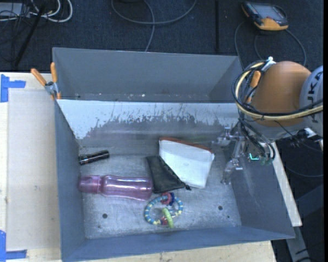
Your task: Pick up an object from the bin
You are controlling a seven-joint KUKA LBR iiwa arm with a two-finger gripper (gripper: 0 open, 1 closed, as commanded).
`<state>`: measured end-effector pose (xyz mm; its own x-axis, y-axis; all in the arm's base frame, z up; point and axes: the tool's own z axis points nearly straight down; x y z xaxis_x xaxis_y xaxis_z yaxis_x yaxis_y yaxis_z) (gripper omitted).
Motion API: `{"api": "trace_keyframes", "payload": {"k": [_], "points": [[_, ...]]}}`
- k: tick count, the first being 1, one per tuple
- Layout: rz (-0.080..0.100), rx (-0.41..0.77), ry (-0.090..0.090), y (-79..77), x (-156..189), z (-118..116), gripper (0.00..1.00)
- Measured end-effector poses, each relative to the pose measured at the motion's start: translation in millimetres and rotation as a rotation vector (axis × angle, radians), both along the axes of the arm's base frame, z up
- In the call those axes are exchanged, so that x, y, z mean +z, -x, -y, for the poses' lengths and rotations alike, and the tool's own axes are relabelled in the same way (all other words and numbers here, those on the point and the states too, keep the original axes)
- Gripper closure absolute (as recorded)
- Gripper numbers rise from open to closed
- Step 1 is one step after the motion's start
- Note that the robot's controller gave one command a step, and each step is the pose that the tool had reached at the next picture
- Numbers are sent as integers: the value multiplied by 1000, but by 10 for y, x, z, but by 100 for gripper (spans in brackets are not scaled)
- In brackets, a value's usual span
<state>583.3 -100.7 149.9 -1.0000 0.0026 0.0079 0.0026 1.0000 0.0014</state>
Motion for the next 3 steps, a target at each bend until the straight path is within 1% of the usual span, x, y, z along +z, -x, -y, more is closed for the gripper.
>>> {"api": "trace_keyframes", "payload": {"k": [1, 2, 3], "points": [[7, 2, 1, -19, 39, -3, 0], [11, -31, 2, -21, -577, -452, 0], [13, -34, 3, -30, -636, -524, 0]]}}
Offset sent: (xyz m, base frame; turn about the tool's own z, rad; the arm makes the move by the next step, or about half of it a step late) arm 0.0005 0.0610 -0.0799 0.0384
